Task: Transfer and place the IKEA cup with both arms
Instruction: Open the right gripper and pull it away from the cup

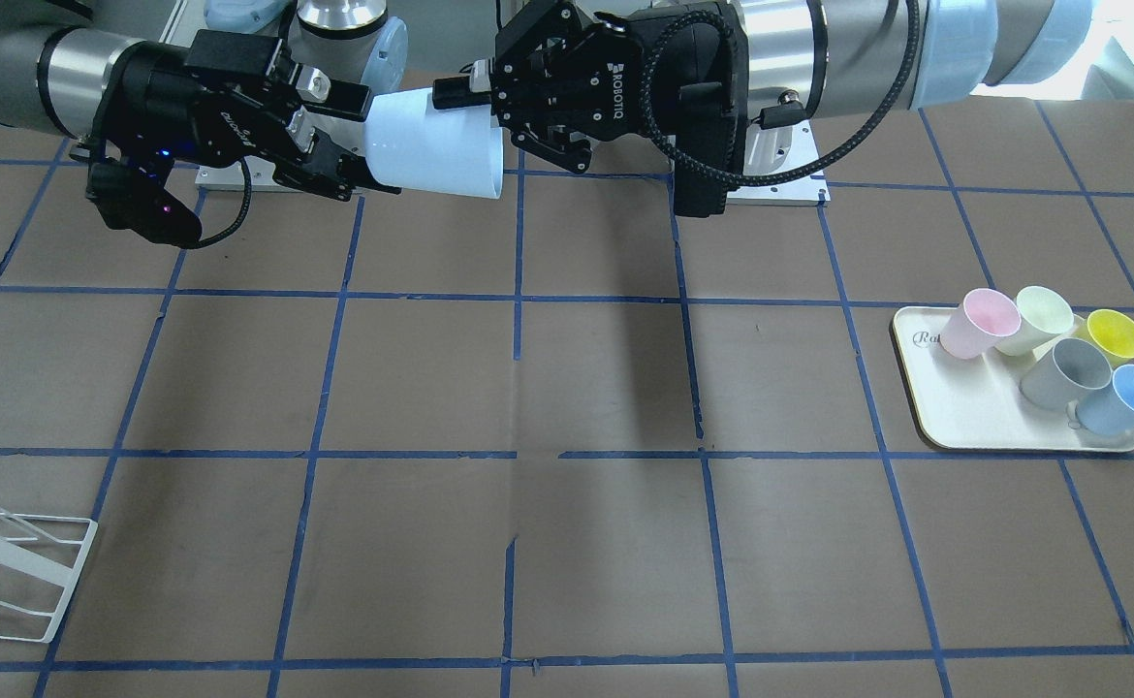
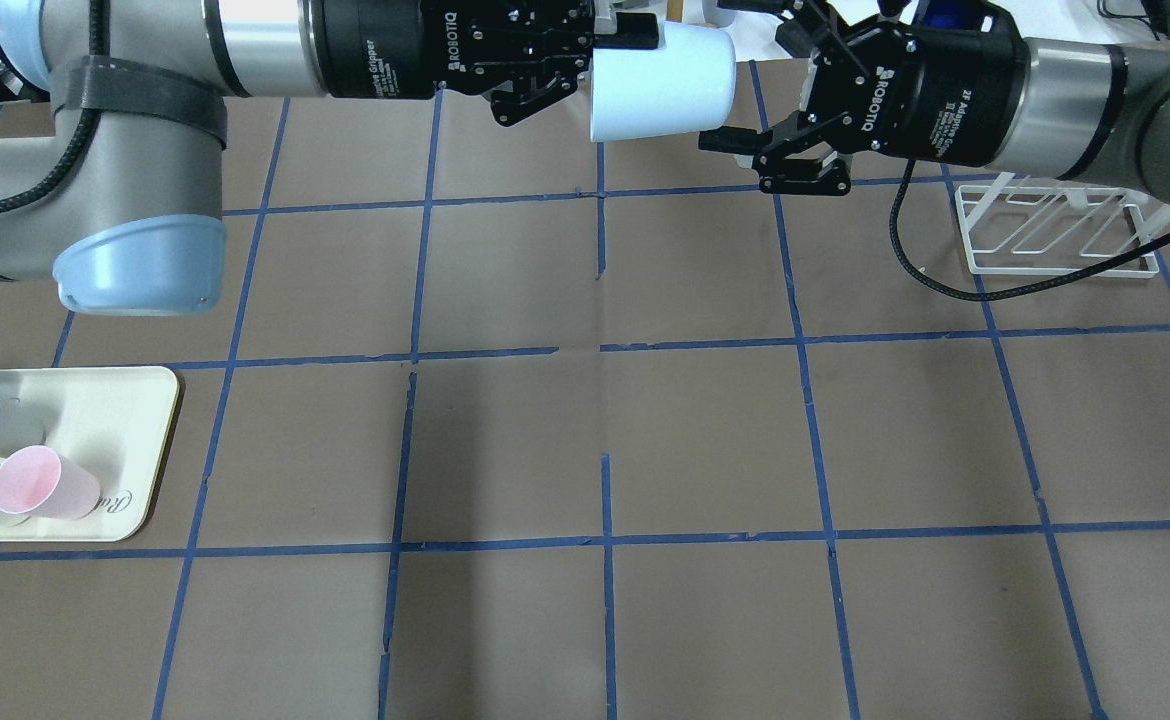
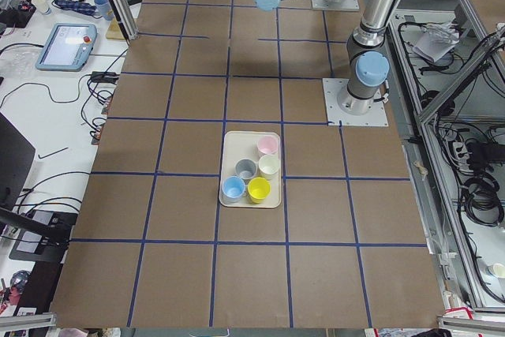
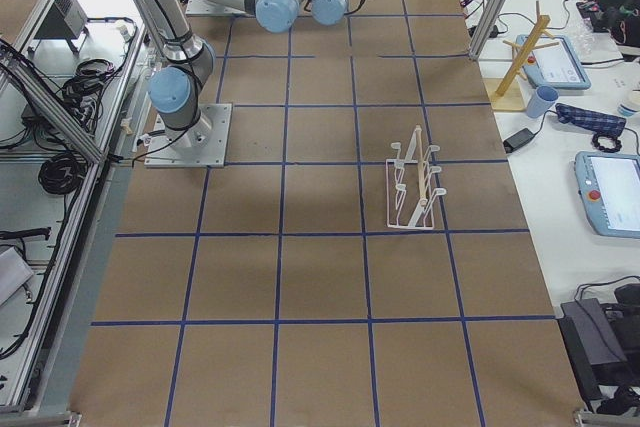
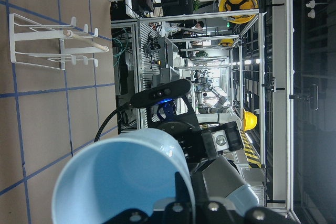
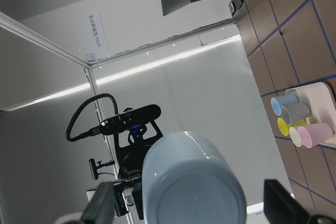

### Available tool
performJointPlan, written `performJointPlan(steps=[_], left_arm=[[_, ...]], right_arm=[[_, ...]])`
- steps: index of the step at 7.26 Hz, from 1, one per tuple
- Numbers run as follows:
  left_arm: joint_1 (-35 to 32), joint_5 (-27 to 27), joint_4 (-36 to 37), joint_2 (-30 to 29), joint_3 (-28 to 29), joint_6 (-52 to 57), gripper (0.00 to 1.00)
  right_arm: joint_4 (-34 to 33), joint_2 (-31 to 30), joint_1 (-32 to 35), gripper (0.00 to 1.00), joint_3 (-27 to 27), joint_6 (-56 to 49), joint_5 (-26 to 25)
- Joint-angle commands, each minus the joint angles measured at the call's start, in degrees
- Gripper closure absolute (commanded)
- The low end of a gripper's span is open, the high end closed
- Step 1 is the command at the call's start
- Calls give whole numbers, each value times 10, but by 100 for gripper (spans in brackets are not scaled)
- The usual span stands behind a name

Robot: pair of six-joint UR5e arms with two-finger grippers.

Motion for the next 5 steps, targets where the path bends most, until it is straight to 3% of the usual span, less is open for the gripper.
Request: performJointPlan(steps=[1, 3, 4, 5], left_arm=[[2, 34, 1, 11, 6, -54, 100], [6, 177, -7, 4, 65, -127, 100], [5, 254, -27, 8, 62, -128, 100], [5, 348, -79, 12, 71, -123, 100]], right_arm=[[-19, 2, -18, 0, 0, 15, -45], [-26, 1, -68, 0, 0, 15, -101], [-35, 1, -82, 0, -1, 15, -178], [-88, 1, -86, 0, -1, 31, -228]])
